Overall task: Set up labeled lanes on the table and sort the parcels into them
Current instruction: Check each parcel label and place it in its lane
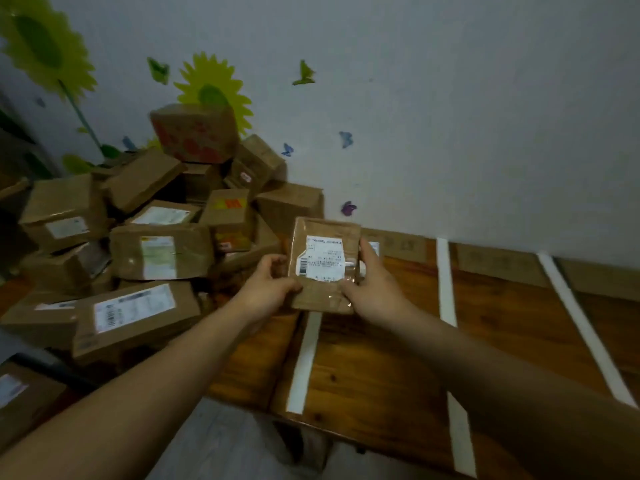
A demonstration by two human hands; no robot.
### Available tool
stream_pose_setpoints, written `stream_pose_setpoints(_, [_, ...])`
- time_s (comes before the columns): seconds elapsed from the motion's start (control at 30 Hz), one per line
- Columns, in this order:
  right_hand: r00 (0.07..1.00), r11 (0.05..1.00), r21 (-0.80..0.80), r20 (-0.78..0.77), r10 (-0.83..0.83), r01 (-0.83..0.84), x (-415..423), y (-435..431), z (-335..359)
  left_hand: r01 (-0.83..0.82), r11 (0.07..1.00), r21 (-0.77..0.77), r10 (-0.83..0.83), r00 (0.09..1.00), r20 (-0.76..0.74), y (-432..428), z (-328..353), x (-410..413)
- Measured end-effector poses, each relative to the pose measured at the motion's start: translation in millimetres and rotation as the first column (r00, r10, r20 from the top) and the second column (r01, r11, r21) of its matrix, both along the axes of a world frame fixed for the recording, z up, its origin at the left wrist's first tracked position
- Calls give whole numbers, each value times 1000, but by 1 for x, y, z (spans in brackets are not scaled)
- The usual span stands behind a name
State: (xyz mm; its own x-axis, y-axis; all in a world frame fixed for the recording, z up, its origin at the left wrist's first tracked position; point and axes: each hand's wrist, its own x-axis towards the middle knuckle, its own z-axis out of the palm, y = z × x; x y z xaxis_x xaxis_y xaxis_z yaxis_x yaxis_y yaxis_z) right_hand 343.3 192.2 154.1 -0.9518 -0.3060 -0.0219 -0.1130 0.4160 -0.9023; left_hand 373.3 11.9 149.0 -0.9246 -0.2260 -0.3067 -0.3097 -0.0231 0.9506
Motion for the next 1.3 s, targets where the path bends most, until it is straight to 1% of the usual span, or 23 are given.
stream_pose_setpoints(0.1, [996,999,0,80,-37,37,12,54,-27,108,994,-4,-107,989,99,53,-26,0])
stream_pose_setpoints(0.2, [980,995,2,174,-96,97,18,92,-55,193,981,-6,-189,964,189,88,-45,2])
stream_pose_setpoints(0.33, [963,986,24,212,-169,168,21,119,-78,318,946,-60,-293,921,258,114,-66,-5])
stream_pose_setpoints(0.43, [947,975,57,231,-221,214,17,128,-89,354,934,-54,-329,906,266,124,-75,-15])
stream_pose_setpoints(0.53, [936,960,106,215,-278,261,9,132,-93,415,906,-81,-383,887,256,130,-78,-28])
stream_pose_setpoints(0.63, [917,927,179,172,-359,329,-2,135,-92,485,867,-114,-455,864,215,135,-78,-43])
stream_pose_setpoints(0.7, [905,912,184,159,-396,367,-13,137,-91,529,837,-137,-507,846,167,137,-77,-56])
stream_pose_setpoints(0.77, [901,905,174,134,-413,389,-27,139,-92,601,774,-201,-590,799,118,138,-77,-72])
stream_pose_setpoints(0.87, [890,892,175,125,-439,416,-52,141,-96,671,656,-347,-684,722,105,140,-79,-97])
stream_pose_setpoints(0.93, [896,897,184,125,-426,401,-72,144,-102,649,621,-439,-689,719,88,144,-81,-114])
stream_pose_setpoints(0.97, [904,904,189,123,-410,385,-82,146,-106,614,605,-508,-678,731,75,146,-83,-124])
stream_pose_setpoints(1.0, [911,910,191,122,-393,367,-93,148,-111,570,567,-595,-660,746,85,148,-85,-133])
stream_pose_setpoints(1.03, [918,917,196,128,-375,347,-104,151,-115,528,496,-690,-637,761,125,149,-88,-142])
stream_pose_setpoints(1.07, [924,923,202,133,-358,329,-115,153,-121,505,400,-765,-609,770,190,150,-90,-149])
stream_pose_setpoints(1.1, [927,929,204,151,-343,310,-125,154,-126,505,316,-803,-582,772,256,151,-94,-155])
stream_pose_setpoints(1.13, [931,935,200,164,-327,294,-132,155,-131,524,263,-810,-559,768,315,152,-99,-161])
stream_pose_setpoints(1.2, [937,942,205,177,-301,264,-145,156,-143,557,203,-806,-527,755,390,153,-107,-170])
stream_pose_setpoints(1.3, [957,961,195,175,-232,198,-159,158,-162,576,128,-807,-484,747,456,154,-121,-181])
